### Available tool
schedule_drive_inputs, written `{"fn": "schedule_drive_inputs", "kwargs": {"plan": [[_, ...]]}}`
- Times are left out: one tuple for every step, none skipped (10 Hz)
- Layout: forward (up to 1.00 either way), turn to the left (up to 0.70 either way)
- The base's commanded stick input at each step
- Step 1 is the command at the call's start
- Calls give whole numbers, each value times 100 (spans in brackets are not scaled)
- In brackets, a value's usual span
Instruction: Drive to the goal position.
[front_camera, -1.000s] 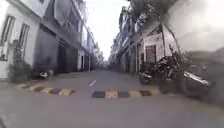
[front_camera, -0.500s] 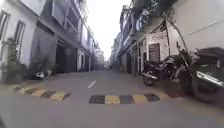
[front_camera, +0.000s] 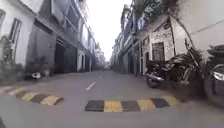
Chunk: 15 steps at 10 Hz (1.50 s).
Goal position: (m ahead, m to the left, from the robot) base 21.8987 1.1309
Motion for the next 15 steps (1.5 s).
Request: {"fn": "schedule_drive_inputs", "kwargs": {"plan": [[70,0],[70,0],[70,0],[70,0],[70,0],[70,0],[70,0],[70,0],[70,0],[70,0],[70,0],[70,0],[70,0],[70,0],[70,0]]}}
